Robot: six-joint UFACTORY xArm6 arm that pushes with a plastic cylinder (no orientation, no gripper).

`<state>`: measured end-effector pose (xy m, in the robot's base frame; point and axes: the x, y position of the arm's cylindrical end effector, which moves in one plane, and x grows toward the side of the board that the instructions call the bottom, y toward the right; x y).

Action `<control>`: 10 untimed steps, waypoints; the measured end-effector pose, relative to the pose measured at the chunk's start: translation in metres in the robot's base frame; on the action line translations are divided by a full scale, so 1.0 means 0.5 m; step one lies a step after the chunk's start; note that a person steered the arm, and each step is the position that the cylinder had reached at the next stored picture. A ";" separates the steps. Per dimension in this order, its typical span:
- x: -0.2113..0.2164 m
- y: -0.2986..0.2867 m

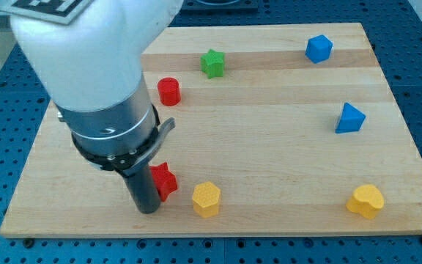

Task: Move the arm towards left to the red star

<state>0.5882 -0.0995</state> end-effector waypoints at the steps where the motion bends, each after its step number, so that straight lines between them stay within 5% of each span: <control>1: -0.004 0.009; 6: 0.061 -0.015; 10: -0.052 -0.045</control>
<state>0.5620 -0.1220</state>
